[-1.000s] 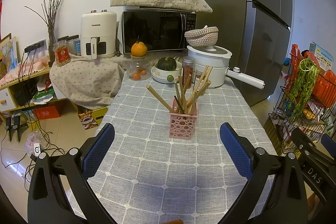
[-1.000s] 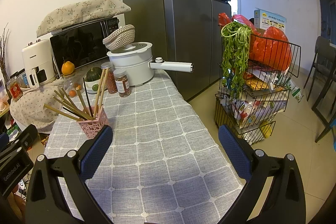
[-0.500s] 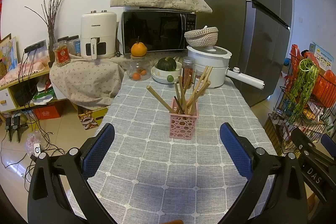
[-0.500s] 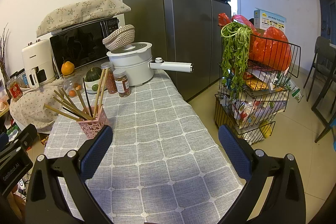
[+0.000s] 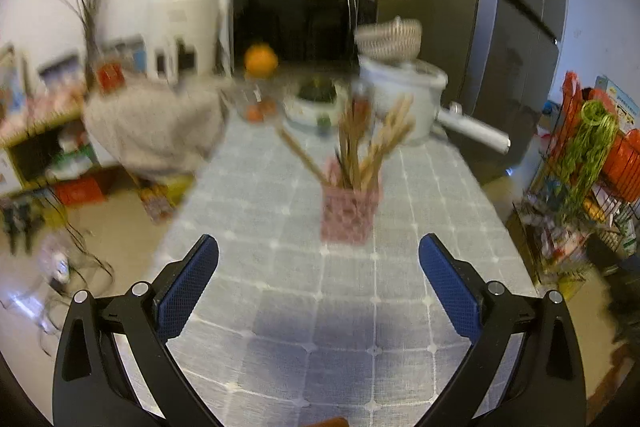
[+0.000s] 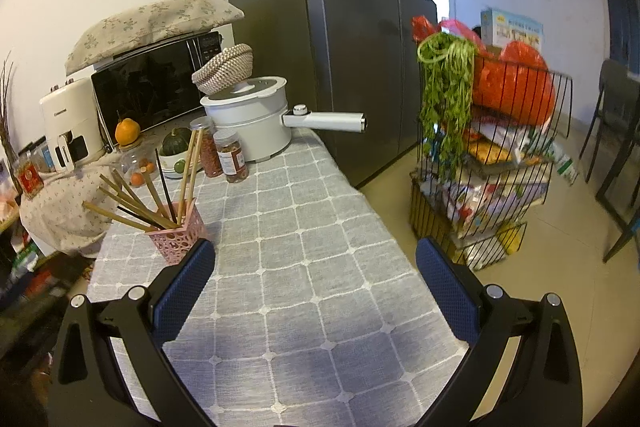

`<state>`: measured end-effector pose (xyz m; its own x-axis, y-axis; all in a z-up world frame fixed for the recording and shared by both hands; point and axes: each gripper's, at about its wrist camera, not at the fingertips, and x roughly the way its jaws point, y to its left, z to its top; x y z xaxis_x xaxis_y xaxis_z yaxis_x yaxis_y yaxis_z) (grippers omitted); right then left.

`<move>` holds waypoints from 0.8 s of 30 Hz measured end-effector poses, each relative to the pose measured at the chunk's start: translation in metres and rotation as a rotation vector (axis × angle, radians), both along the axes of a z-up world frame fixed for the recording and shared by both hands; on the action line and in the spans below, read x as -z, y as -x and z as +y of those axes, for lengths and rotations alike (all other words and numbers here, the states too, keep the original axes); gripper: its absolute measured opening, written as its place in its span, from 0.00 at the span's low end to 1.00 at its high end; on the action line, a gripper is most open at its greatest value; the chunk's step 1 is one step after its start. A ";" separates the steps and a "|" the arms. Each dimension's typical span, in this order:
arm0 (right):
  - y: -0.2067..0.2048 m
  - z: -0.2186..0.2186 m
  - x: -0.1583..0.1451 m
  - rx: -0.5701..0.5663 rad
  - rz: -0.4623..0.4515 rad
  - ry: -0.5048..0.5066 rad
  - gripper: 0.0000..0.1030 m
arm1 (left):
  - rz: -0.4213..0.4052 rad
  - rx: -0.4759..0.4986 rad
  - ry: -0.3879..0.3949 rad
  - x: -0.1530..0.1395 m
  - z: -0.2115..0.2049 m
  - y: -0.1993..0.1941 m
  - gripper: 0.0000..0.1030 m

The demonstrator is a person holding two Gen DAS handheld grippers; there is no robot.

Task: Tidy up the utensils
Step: 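Move the left tool to the pink basket and grasp its rim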

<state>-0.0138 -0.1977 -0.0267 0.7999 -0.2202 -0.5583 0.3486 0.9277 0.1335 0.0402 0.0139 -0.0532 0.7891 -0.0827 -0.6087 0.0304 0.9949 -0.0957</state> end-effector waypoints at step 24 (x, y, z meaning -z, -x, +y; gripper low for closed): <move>-0.041 -0.070 0.061 -0.072 0.241 -0.481 0.95 | -0.041 0.089 -0.051 0.115 -0.036 -0.130 0.87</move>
<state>0.0273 -0.2675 -0.0880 0.6403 0.1564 -0.7520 0.3595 0.8042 0.4733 0.1705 -0.0226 -0.1680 0.8043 -0.1230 -0.5814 0.1216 0.9917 -0.0415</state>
